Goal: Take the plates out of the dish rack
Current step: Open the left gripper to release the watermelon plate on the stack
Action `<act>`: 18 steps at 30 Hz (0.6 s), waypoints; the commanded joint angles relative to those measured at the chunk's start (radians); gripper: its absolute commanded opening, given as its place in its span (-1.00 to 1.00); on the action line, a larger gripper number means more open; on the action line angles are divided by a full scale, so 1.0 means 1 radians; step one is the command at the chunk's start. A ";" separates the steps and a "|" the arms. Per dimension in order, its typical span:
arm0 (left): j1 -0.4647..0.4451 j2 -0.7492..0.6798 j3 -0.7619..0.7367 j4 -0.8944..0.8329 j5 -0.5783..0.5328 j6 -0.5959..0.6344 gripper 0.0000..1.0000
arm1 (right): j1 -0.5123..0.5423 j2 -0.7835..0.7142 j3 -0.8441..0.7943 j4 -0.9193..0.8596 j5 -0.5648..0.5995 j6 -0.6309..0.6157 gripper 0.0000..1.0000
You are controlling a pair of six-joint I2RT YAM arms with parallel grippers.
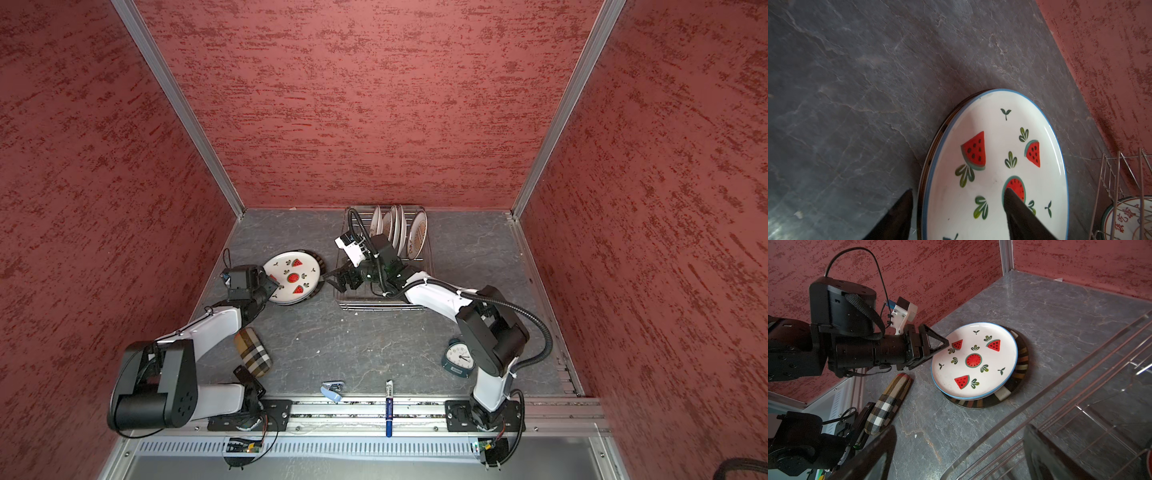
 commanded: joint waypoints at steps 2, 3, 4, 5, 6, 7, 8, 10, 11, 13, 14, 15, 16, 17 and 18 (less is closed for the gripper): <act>-0.014 0.014 0.025 0.028 -0.006 0.013 0.20 | 0.004 -0.007 0.010 -0.001 0.033 -0.022 0.91; -0.018 0.016 0.026 0.028 -0.011 0.013 0.20 | 0.004 -0.004 0.012 -0.001 0.031 -0.023 0.91; -0.023 0.021 0.030 0.027 -0.014 0.013 0.20 | 0.004 -0.004 0.012 -0.001 0.031 -0.024 0.91; -0.024 0.029 0.033 0.021 -0.014 0.012 0.20 | 0.004 -0.002 0.012 -0.001 0.031 -0.023 0.91; -0.026 0.037 0.035 0.018 -0.014 0.011 0.21 | 0.004 -0.002 0.012 -0.001 0.032 -0.025 0.91; -0.026 0.045 0.035 0.020 -0.014 0.009 0.21 | 0.004 0.001 0.012 -0.002 0.034 -0.025 0.91; -0.026 0.054 0.032 0.025 -0.012 0.007 0.22 | 0.004 0.001 0.010 -0.004 0.035 -0.026 0.91; -0.025 0.067 0.031 0.027 -0.005 0.007 0.22 | 0.005 0.001 0.012 -0.007 0.037 -0.026 0.91; -0.027 0.068 0.030 0.030 0.002 0.005 0.23 | 0.004 0.001 0.012 -0.008 0.038 -0.028 0.91; -0.030 0.060 0.029 0.025 0.001 0.004 0.23 | 0.004 -0.001 0.012 -0.007 0.040 -0.029 0.91; -0.035 0.049 0.029 0.017 -0.008 0.003 0.23 | 0.004 -0.002 0.012 -0.006 0.039 -0.027 0.91; -0.038 0.032 0.028 0.005 -0.019 0.001 0.25 | 0.004 -0.003 0.012 -0.003 0.039 -0.025 0.91; -0.039 0.016 0.028 -0.008 -0.033 -0.004 0.27 | 0.005 -0.005 0.012 -0.001 0.040 -0.022 0.91; -0.040 -0.008 0.024 -0.021 -0.042 -0.004 0.31 | 0.004 -0.005 0.012 -0.001 0.040 -0.021 0.91; -0.041 -0.031 0.019 -0.029 -0.048 -0.003 0.36 | 0.004 -0.008 0.012 0.003 0.044 -0.018 0.91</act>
